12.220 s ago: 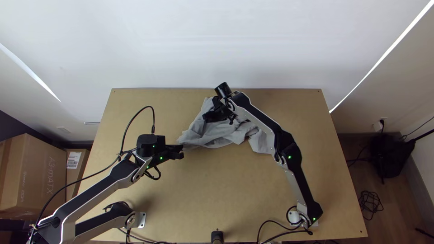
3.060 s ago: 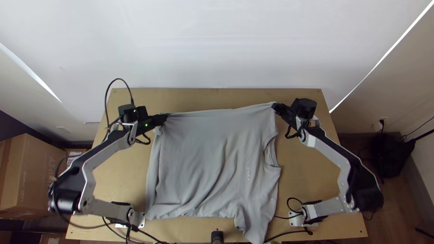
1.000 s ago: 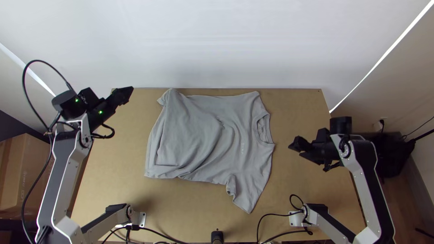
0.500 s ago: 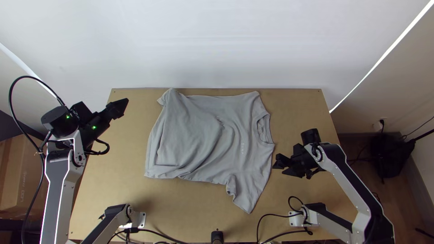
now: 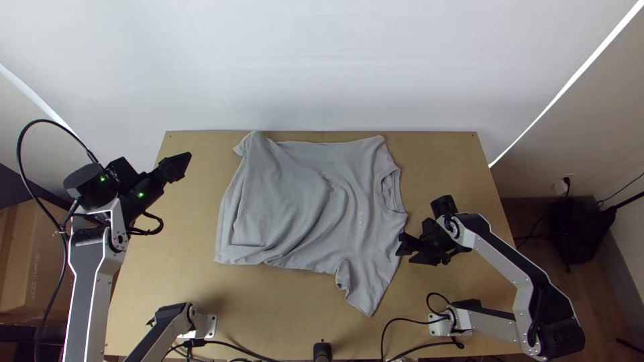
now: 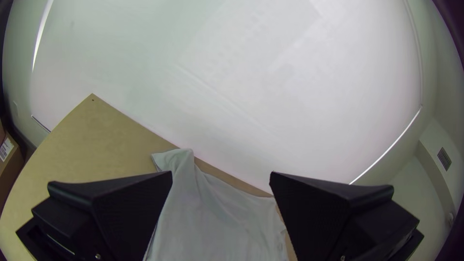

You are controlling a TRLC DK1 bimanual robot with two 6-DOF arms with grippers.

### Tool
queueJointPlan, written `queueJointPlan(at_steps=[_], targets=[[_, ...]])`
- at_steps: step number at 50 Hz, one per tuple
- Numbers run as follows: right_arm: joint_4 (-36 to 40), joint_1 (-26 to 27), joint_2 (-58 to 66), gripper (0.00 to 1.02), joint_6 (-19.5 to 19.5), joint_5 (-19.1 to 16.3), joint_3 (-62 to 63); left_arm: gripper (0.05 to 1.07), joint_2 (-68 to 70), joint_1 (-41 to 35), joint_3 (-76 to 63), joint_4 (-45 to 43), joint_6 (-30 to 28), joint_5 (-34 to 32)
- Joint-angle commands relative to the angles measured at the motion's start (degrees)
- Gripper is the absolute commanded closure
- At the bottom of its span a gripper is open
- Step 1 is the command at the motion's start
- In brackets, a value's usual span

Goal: Fold the t-shirt

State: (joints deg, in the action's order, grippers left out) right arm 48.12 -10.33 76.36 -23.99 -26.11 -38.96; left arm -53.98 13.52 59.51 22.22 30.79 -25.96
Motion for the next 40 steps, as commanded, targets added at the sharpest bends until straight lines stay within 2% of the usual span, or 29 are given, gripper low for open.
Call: queueJointPlan(at_steps=[1, 3, 7, 10, 15, 18, 22, 29, 31, 32, 34, 37, 40], targets=[[-1.36, -1.71, 1.07, 0.39, -1.85, -0.52, 1.87, 0.11, 0.98, 0.37, -1.76, 0.28, -1.17, -0.5], [-1.8, -2.07, 1.25, 0.4, -2.03, -0.52, 2.13, 0.11, 0.98, 0.72, -1.94, 0.81, -1.78, -0.5], [-3.82, -2.94, 0.99, 0.51, -2.29, -0.52, 2.84, 0.11, 0.98, 1.69, -2.11, 3.89, -5.12, -1.55], [-4.96, -3.56, 0.63, 0.57, -2.64, -0.52, 3.28, 0.11, 0.63, 3.44, -2.2, 7.4, -9.69, -4.02], [-6.28, -4.7, -0.24, 0.7, -2.91, -0.43, 3.8, 0.11, -0.52, 6.96, -1.85, 16.89, -21.38, -6.83], [-7.95, -4.97, -1.47, 0.82, -3.26, -0.35, 4.42, 0.11, -1.48, 9.16, -2.11, 22.08, -30.17, -7.09], [-10.33, -5.14, -3.32, 0.91, -3.7, 0.09, 5.3, 0.11, -2.54, 12.5, -2.99, 29.29, -42.56, -7.09], [-10.59, -5.05, -3.76, 0.94, -3.79, 0.36, 5.03, 0.17, -3.5, 19.26, -5.19, 38.87, -64.01, -6.65], [-10.68, -5.14, -3.67, 0.95, -3.7, 0.62, 4.95, 0.17, -4.47, 20.58, -5.19, 43.26, -70.16, -6.04], [-11.03, -5.14, -3.76, 1.0, -3.7, 0.97, 5.03, 0.16, -5.0, 21.11, -5.19, 45.99, -73.76, -5.42], [-11.47, -5.23, -4.29, 1.0, -3.7, 1.24, 5.21, 0.17, -5.97, 22.43, -5.36, 50.29, -80.18, -4.81], [-12.43, -5.76, -5.08, 1.0, -3.7, 1.32, 5.56, 0.16, -7.28, 23.75, -5.45, 54.86, -86.07, -4.54], [-12.61, -6.28, -5.17, 1.0, -3.87, 1.32, 5.47, 0.16, -8.69, 23.48, -6.07, 56.09, -88.18, -4.1]])
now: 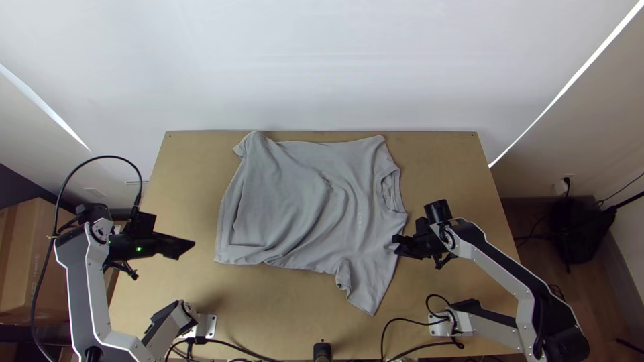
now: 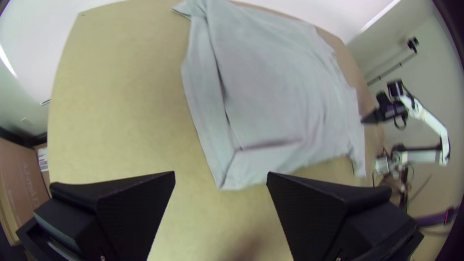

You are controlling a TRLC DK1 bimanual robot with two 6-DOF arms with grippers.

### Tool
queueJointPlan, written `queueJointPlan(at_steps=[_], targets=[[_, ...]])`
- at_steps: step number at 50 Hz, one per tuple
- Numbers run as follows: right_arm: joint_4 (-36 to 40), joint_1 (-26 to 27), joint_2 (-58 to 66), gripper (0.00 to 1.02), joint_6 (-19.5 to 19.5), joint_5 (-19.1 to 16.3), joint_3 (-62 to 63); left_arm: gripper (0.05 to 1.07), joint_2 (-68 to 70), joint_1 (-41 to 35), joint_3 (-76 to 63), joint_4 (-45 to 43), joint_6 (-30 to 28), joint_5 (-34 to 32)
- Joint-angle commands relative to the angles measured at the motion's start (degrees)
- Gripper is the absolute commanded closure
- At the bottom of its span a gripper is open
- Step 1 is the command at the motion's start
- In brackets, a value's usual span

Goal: Fold the t-shirt

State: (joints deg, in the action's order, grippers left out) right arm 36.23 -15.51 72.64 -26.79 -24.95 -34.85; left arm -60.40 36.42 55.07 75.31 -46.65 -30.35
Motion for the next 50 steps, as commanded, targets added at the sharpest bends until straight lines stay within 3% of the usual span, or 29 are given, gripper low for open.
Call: queueJointPlan(at_steps=[1, 14, 28, 50], targets=[[-0.72, -1.19, -1.45, 1.0, -1.16, 0.16, 1.45, 0.16, -2.88, 0.49, -1.89, 3.35, -11.18, 0.47], [-1.6, -1.46, -1.63, 1.0, -2.66, 0.34, 2.24, 0.16, -10.26, -4.7, -5.23, 1.51, -13.2, 2.31], [-2.3, -1.37, -2.68, 1.0, -4.68, 1.13, 4.09, 0.16, -12.81, -15.59, -7.17, -4.38, -7.4, 2.66], [-3.09, -0.05, -3.03, 1.0, -4.77, 1.48, 4.53, 0.17, -19.23, -20.6, -7.7, -11.06, -5.03, 6.09]])
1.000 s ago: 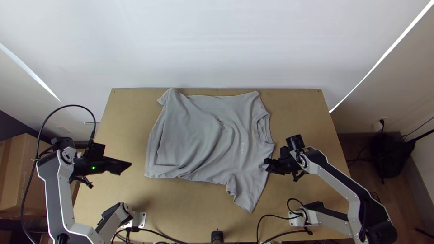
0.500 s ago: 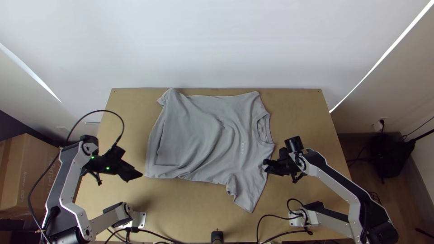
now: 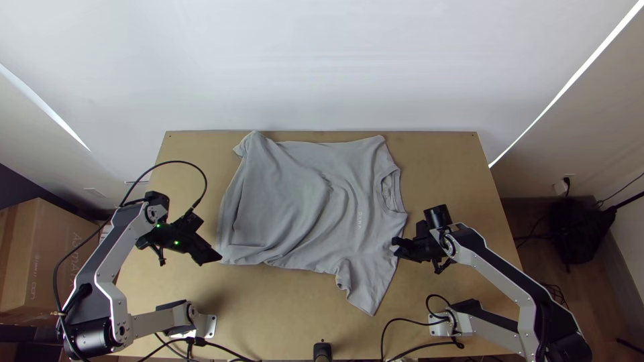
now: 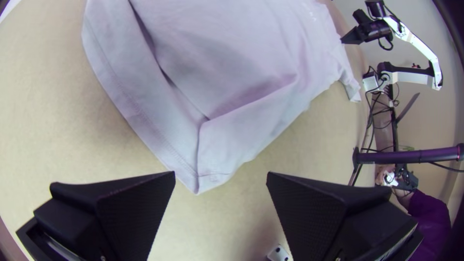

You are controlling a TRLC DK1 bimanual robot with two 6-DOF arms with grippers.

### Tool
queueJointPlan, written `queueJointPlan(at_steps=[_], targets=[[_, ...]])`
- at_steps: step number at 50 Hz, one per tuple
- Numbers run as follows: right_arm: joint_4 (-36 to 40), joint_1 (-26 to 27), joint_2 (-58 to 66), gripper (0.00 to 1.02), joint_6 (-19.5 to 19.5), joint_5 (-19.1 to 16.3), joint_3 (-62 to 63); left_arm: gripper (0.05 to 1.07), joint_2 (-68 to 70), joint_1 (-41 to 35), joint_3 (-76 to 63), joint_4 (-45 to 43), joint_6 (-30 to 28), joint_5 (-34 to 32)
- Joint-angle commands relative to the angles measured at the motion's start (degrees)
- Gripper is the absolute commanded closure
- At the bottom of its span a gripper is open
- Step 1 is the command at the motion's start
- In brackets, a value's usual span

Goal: Fold the t-shirt

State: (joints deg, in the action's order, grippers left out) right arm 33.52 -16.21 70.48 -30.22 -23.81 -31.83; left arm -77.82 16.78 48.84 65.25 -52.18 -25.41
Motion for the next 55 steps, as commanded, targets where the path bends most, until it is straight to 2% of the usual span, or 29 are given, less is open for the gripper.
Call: queueJointPlan(at_steps=[1, 8, 15, 40, 41, 44, 47, 50, 55], targets=[[-0.47, 0.65, -0.87, 1.0, -1.34, 0.35, 1.51, 0.17, -1.98, -1.13, -1.55, -1.36, 0.68, 1.24], [-0.82, 1.18, -0.87, 1.0, -1.34, 0.35, 1.69, 0.18, -3.65, -2.01, -1.82, -1.97, 0.86, 1.59], [-1.26, 1.44, -0.87, 1.0, -1.34, 0.35, 1.86, 0.34, -4.97, -3.15, -2.08, -2.32, 1.38, 1.59], [-1.35, 1.62, -1.13, 1.0, -1.42, 0.35, 2.22, 0.36, -6.47, -5.35, -5.77, -5.49, 3.32, 3.08], [-1.35, 1.62, -1.22, 1.0, -1.42, 0.35, 2.3, 0.42, -6.47, -5.35, -5.95, -5.75, 3.49, 3.08], [-1.35, 1.53, -1.48, 1.0, -1.42, 0.35, 2.39, 0.73, -6.03, -5.09, -6.3, -7.16, 4.72, 2.47], [-1.35, 1.53, -1.84, 1.0, -1.42, 0.35, 2.48, 0.91, -5.32, -4.82, -6.83, -9.18, 6.3, 1.5], [-1.35, 1.53, -1.92, 1.0, -1.77, 0.35, 2.39, 1.0, -5.15, -4.56, -6.65, -9.27, 6.83, 0.8], [-1.35, 2.06, -2.54, 1.0, -1.77, 0.52, 1.95, 1.05, -4.53, -3.68, -5.6, -9.44, 8.15, -0.43]])
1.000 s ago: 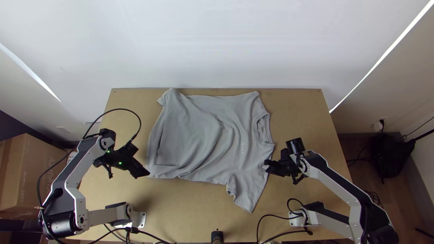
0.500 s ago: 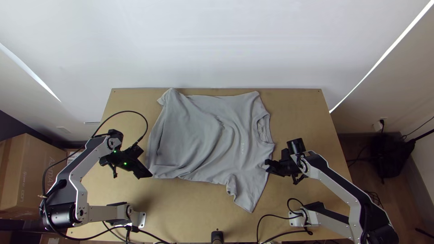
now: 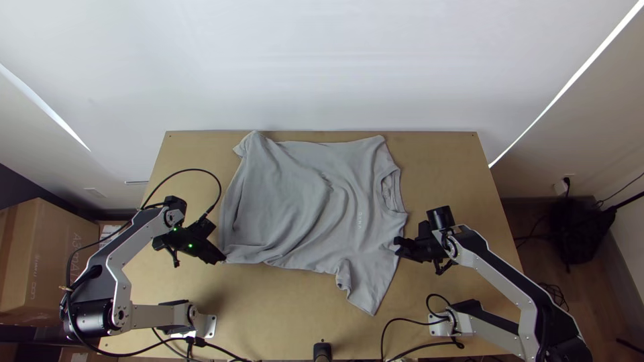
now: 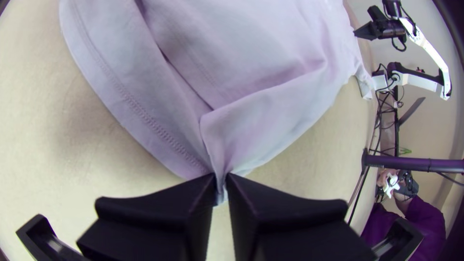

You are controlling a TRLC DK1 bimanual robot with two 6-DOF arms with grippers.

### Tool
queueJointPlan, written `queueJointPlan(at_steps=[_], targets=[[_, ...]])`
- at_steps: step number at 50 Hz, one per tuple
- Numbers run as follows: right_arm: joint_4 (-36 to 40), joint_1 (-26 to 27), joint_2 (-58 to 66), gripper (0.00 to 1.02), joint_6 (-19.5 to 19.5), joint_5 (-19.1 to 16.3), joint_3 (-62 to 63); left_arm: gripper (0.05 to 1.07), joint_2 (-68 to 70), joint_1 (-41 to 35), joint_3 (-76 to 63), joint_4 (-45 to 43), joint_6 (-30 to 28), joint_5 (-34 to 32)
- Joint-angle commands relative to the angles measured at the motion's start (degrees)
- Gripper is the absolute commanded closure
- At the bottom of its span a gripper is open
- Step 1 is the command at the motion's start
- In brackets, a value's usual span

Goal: Fold the t-shirt

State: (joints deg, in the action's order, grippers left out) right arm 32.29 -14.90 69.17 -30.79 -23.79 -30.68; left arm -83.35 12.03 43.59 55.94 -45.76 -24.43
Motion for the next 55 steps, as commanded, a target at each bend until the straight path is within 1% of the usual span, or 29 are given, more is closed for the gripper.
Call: queueJointPlan(at_steps=[1, 4, 6, 9, 11, 14, 16, 18, 21, 23, 24, 26, 28, 29, 34, 40, 44, 47, 50, 55], targets=[[-0.13, 0.92, -1.23, 1.0, -1.21, 0.68, 0.71, 1.05, 1.17, 1.33, 0.0, -0.22, 1.99, -1.94], [-0.13, 2.06, -1.23, 1.0, -0.86, 1.12, 0.35, 1.05, 1.53, 2.38, 1.76, -0.57, 4.62, -2.65], [0.84, 3.56, -1.31, 1.0, -0.15, 2.17, -0.44, 1.05, 1.7, 3.17, 2.81, -0.84, 5.68, -3.7], [3.13, 4.79, -1.49, 1.0, 3.98, 4.02, -1.4, 1.05, 3.28, 4.23, 4.13, -2.59, 8.49, -5.63], [3.13, 6.63, -2.19, 1.0, 5.12, 4.54, -1.49, 1.05, 4.25, 4.67, 4.39, -4.18, 10.6, -6.6], [3.13, 10.15, -3.51, 1.0, 6.97, 4.46, -1.67, 1.05, 6.1, 4.75, 4.39, -7.52, 15.17, -6.86], [3.13, 11.38, -4.48, 1.0, 7.76, 4.54, -1.93, 1.05, 7.15, 4.75, 4.22, -9.8, 17.72, -7.39], [3.04, 12.26, -6.06, 1.0, 8.64, 4.54, -1.93, 1.05, 7.94, 4.67, 4.22, -12.61, 22.11, -7.39], [1.81, 13.75, -8.52, 1.0, 8.9, 4.46, -2.28, 1.05, 9.26, 4.4, 4.48, -14.55, 24.93, -7.65], [1.81, 14.46, -9.4, 1.0, 8.9, 4.46, -3.16, 1.05, 10.31, 4.05, 4.13, -18.33, 29.41, -7.57], [1.72, 14.63, -9.75, 1.0, 9.08, 4.46, -3.69, 1.05, 10.84, 3.96, 4.13, -19.03, 30.55, -7.57], [1.54, 14.72, -10.28, 1.0, 9.78, 4.46, -5.27, 1.05, 11.72, 3.52, 4.31, -21.23, 32.84, -7.57], [1.46, 14.81, -10.63, 1.0, 9.96, 4.46, -6.94, 1.05, 12.6, 3.08, 4.39, -24.74, 36.79, -7.39], [1.19, 14.81, -10.72, 1.0, 10.13, 4.37, -7.91, 1.05, 13.04, 3.0, 4.48, -25.71, 37.85, -7.39], [-0.48, 14.81, -10.19, 1.0, 10.48, 4.02, -13.18, 1.05, 14.18, 1.5, 7.38, -28.43, 43.74, -6.78], [-2.94, 14.81, -7.64, 1.0, 10.66, 3.49, -20.48, 1.05, 14.71, -0.17, 12.22, -30.37, 48.75, -4.58], [-5.75, 14.81, -5.62, 1.0, 11.89, 3.4, -24.34, 1.05, 14.71, -0.87, 15.47, -32.39, 51.21, -3.26], [-7.95, 14.98, -3.78, 1.0, 13.12, 3.4, -27.6, 1.05, 14.62, -1.13, 17.49, -35.11, 51.91, -2.29], [-10.06, 15.51, -1.31, 1.0, 13.47, 3.49, -31.2, 1.05, 14.45, -1.49, 19.42, -38.72, 54.02, -0.45], [-12.17, 15.95, 3.78, 1.0, 14.44, 4.28, -38.05, 1.05, 12.51, -2.1, 24.26, -40.03, 54.9, 2.1]])
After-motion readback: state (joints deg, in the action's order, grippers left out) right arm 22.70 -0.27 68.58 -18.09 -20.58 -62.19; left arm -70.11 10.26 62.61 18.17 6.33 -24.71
